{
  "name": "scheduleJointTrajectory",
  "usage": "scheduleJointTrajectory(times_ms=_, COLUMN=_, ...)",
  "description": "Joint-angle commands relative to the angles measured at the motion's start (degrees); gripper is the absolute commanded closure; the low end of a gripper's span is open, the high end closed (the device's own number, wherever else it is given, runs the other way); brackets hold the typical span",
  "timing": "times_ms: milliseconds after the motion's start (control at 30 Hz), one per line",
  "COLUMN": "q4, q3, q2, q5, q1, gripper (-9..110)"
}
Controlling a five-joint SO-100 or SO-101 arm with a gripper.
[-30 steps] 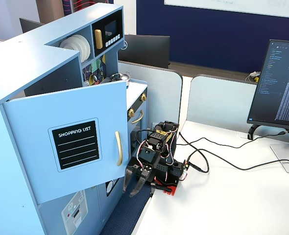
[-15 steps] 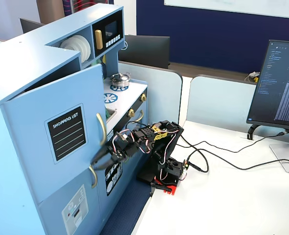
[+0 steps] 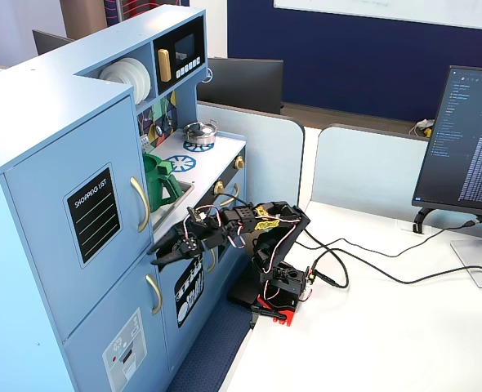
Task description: Close the left cabinet door
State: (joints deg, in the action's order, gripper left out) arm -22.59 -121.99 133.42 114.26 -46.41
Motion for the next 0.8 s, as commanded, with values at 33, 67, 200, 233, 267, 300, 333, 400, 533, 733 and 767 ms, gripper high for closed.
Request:
scheduleJointTrajectory(times_ms=33, q4=-15.2, q3=-7.5, q2=12.2, q5=-5.8, q1=1.1, gripper=102)
scheduleJointTrajectory(times_ms=67, q4=-16.8, q3=-10.0, q2=14.4, q5=-6.8, q1=2.9, gripper=102)
scheduleJointTrajectory(times_ms=200, q4=-22.8, q3=-21.2, q2=22.2, q5=-9.6, q1=16.0, gripper=102)
scheduleJointTrajectory(times_ms=233, q4=-23.8, q3=-24.5, q2=24.3, q5=-10.5, q1=20.1, gripper=102)
scheduleJointTrajectory(times_ms=267, q4=-24.7, q3=-27.9, q2=26.6, q5=-12.0, q1=24.0, gripper=102)
scheduleJointTrajectory(times_ms=300, q4=-25.4, q3=-31.5, q2=29.3, q5=-13.5, q1=27.7, gripper=102)
scheduleJointTrajectory(times_ms=333, q4=-26.8, q3=-35.1, q2=31.9, q5=-14.2, q1=31.3, gripper=102)
scheduleJointTrajectory(times_ms=400, q4=-31.2, q3=-41.4, q2=38.1, q5=-15.2, q1=36.9, gripper=102)
scheduleJointTrajectory(times_ms=533, q4=-44.6, q3=-48.3, q2=45.5, q5=-18.7, q1=44.3, gripper=102)
scheduleJointTrajectory(times_ms=733, q4=-59.3, q3=-49.6, q2=48.4, q5=-26.9, q1=45.9, gripper=102)
scheduleJointTrajectory(times_ms=767, q4=-61.2, q3=-49.6, q2=48.6, q5=-27.8, q1=45.6, gripper=102)
